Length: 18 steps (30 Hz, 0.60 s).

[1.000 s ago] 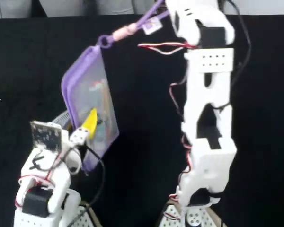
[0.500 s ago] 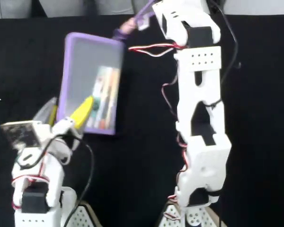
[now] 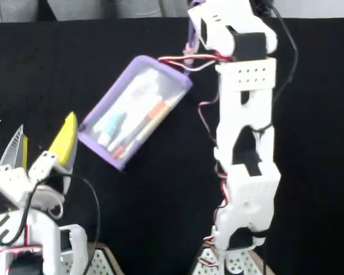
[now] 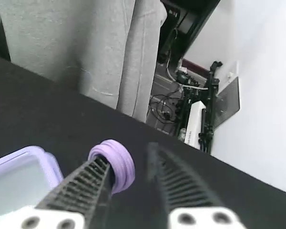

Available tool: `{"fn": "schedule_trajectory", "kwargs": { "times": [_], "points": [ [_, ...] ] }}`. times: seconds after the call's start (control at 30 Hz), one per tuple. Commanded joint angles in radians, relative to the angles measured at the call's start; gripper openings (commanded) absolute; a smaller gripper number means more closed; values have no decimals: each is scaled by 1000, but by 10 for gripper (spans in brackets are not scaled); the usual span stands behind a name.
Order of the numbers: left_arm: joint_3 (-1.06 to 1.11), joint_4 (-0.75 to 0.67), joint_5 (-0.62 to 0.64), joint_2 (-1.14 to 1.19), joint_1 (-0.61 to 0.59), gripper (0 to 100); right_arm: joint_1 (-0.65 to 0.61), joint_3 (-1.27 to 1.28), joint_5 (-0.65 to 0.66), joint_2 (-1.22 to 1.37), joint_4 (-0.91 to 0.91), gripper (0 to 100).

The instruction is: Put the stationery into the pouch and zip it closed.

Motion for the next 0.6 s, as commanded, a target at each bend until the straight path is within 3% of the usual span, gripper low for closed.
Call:
{"fn": "schedule_trajectory", "kwargs": {
  "times": [0.0,0.17,0.27,0.57],
  "points": [
    [-177,184,8,6,-8,335,-52,-182,-2,-16,157,286],
    [-254,328,8,6,-12,335,-124,-334,123,-22,336,423],
    [-252,365,2,6,-18,335,-169,-455,242,-22,511,418],
    [-188,376,-2,6,-18,335,-71,-348,361,-36,503,387]
  ]
}}
